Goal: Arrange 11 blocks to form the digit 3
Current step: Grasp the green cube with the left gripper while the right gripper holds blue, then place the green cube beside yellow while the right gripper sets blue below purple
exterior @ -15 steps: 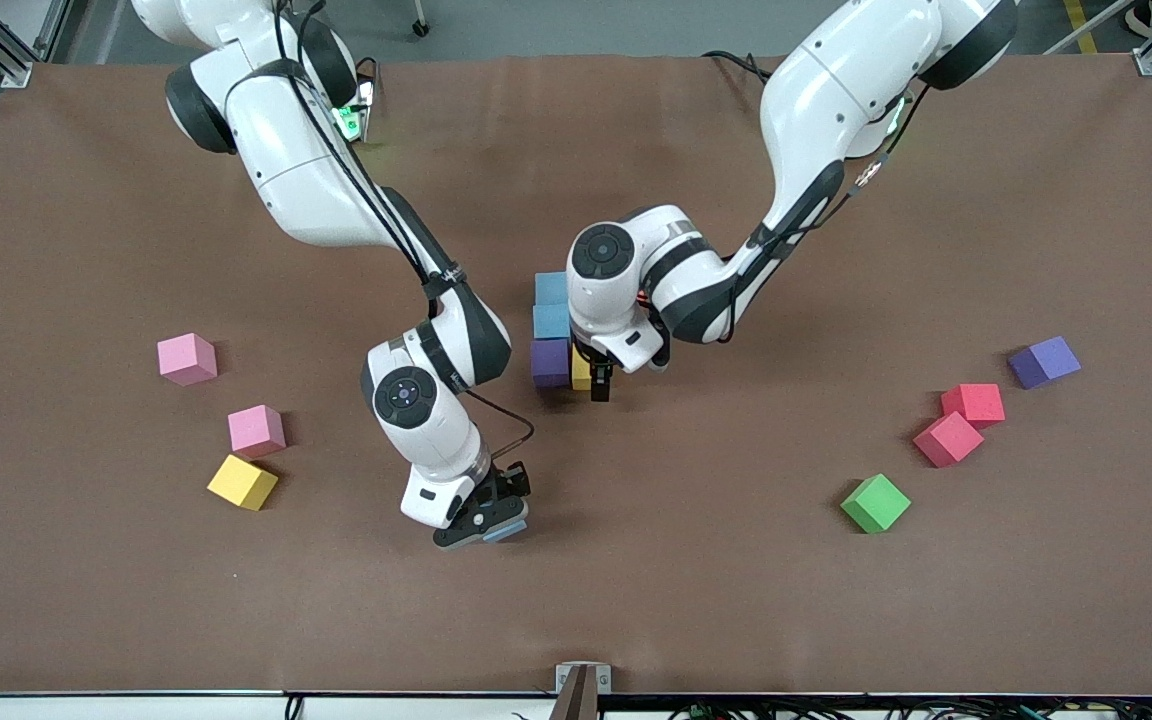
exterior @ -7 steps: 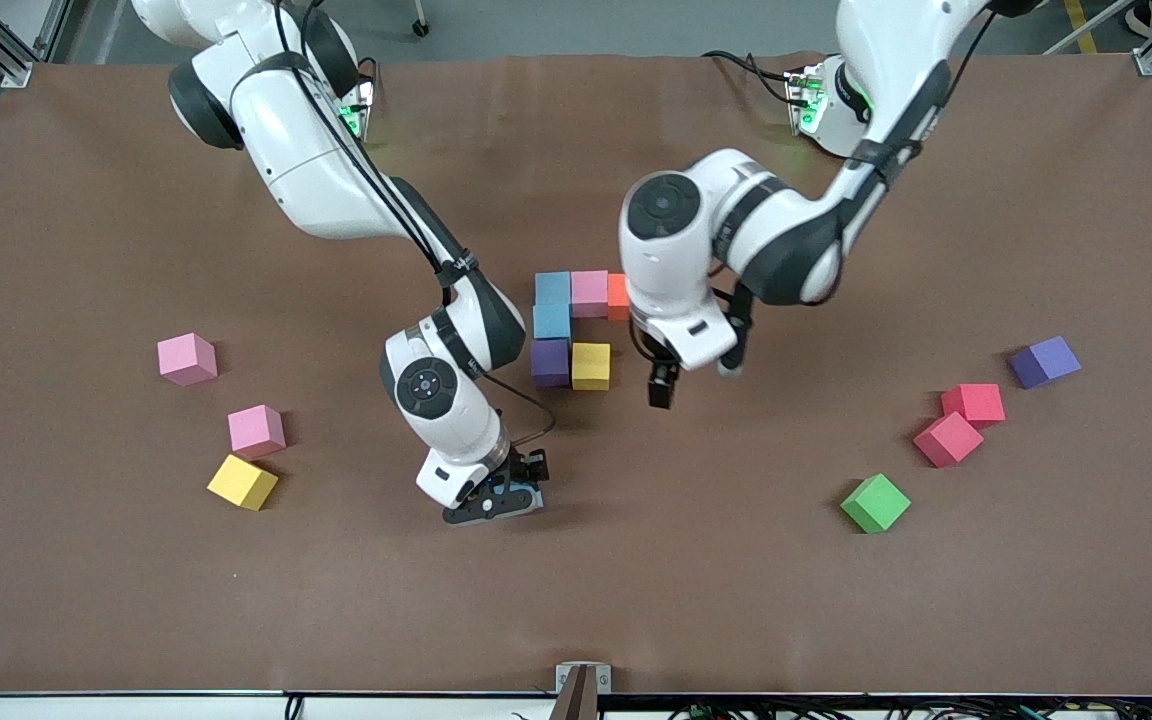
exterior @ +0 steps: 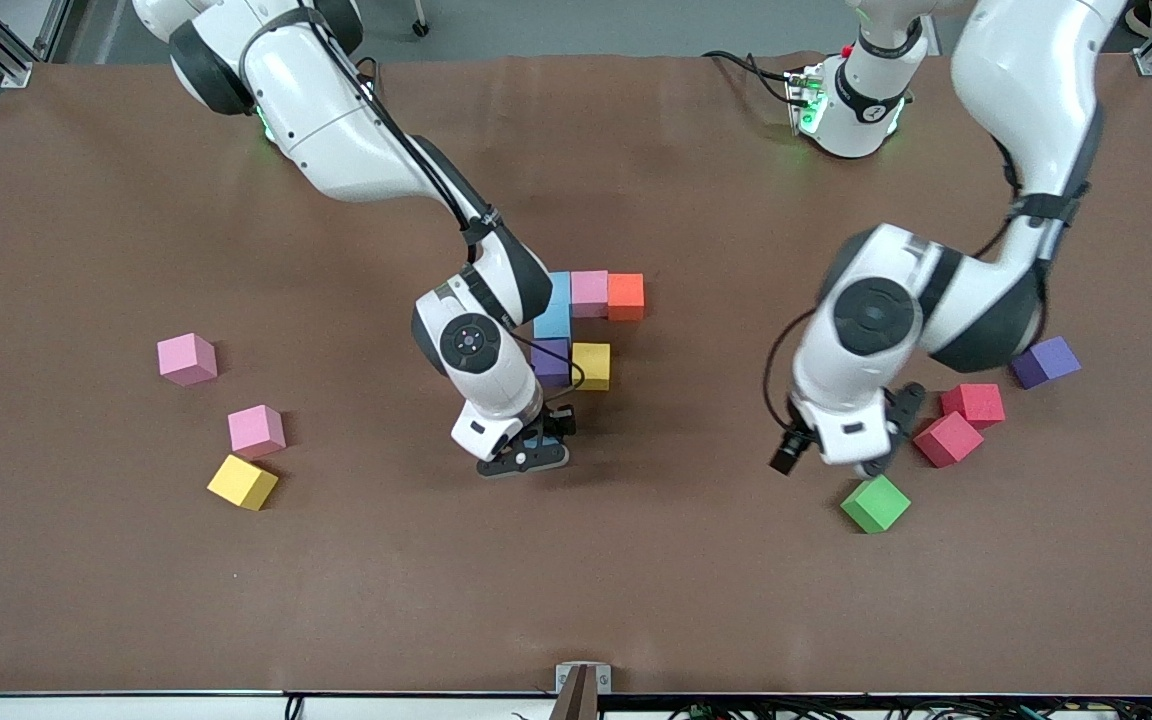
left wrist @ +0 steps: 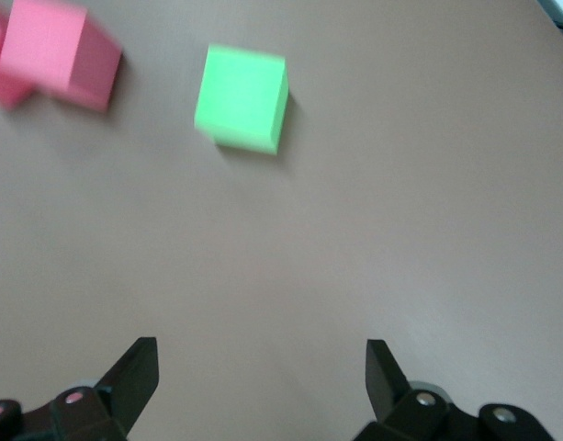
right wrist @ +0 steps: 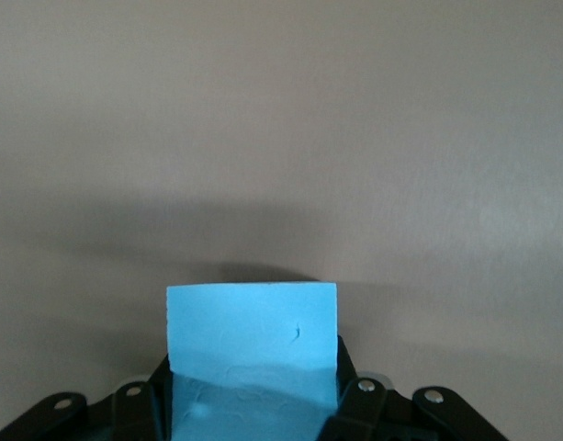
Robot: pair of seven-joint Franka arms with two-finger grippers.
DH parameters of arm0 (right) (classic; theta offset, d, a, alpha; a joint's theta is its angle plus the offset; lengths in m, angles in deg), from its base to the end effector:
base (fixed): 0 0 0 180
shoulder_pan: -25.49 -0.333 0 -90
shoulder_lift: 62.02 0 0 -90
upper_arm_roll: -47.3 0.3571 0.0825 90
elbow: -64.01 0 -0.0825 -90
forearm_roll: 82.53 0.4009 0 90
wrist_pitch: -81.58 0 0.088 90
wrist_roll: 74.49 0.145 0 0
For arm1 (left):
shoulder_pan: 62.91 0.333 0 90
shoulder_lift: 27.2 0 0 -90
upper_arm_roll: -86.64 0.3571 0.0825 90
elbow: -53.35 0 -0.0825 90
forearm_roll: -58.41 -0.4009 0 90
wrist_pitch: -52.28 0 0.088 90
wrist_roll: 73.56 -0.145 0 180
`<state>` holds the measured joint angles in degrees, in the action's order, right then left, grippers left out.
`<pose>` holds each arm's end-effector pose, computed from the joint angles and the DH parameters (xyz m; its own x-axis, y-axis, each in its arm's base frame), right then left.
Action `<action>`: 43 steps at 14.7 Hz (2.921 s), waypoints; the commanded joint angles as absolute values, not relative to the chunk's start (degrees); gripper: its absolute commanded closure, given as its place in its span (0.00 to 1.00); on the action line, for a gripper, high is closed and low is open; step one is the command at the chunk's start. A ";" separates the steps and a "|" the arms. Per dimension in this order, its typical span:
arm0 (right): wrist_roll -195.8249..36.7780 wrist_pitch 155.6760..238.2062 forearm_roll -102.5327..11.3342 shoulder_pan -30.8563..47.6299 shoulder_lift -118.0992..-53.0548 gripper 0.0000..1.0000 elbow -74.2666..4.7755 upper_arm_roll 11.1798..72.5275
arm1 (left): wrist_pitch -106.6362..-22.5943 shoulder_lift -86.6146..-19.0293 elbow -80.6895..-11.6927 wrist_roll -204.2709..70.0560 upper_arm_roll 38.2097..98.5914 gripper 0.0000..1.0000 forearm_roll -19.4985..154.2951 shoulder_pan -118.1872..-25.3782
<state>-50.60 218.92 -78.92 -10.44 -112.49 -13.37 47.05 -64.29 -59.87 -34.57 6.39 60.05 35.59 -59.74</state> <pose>0.6529 0.4724 0.1874 0.9791 0.1556 0.1311 0.1702 -0.9794 -0.1088 0.7007 -0.2107 0.3387 0.6425 0.7588 0.1072 0.7648 -0.6437 -0.0273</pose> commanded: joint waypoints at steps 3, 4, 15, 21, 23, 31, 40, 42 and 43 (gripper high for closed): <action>-48.13 218.87 -79.11 -15.73 -109.22 0.93 -19.13 42.29 | -65.14 -67.61 -28.06 -12.80 59.92 0.00 36.35 -53.87; -46.47 218.87 -79.19 -16.17 -109.31 0.93 -19.31 42.12 | -65.14 -69.46 -26.30 -15.44 59.92 0.00 36.35 -53.33; -44.96 218.78 -79.19 -17.93 -109.22 0.92 -21.50 42.03 | -73.22 -77.73 -22.68 -22.40 62.20 0.00 37.66 -50.16; -44.78 218.34 -79.11 -18.46 -109.22 0.91 -22.30 42.20 | -74.01 -79.32 -22.94 -22.58 62.99 0.00 38.28 -50.16; -44.70 218.34 -79.02 -18.55 -109.22 0.91 -22.47 42.21 | -74.01 -79.93 -23.21 -22.67 63.00 0.13 40.38 -50.16; -41.10 218.43 -78.93 -19.07 -109.31 0.91 -23.00 42.56 | -64.11 -71.86 -26.11 -1.08 59.32 0.87 42.59 -51.75; -40.83 216.23 -78.84 -19.87 -109.05 0.91 -23.17 42.64 | -61.36 -66.32 -35.05 45.05 48.76 0.87 40.83 -52.88; -40.83 216.32 -78.84 -20.04 -109.13 0.91 -23.17 42.64 | -63.28 -65.61 -38.22 52.43 48.58 0.86 38.73 -54.72; -40.83 216.32 -78.84 -20.22 -109.13 0.90 -23.17 42.64 | -65.21 -65.61 -39.45 56.91 48.58 0.86 37.41 -56.13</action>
<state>-42.24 216.93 -79.15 -18.95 -109.34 -19.28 42.13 -61.86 -68.52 -34.40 49.12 48.40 39.76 -54.36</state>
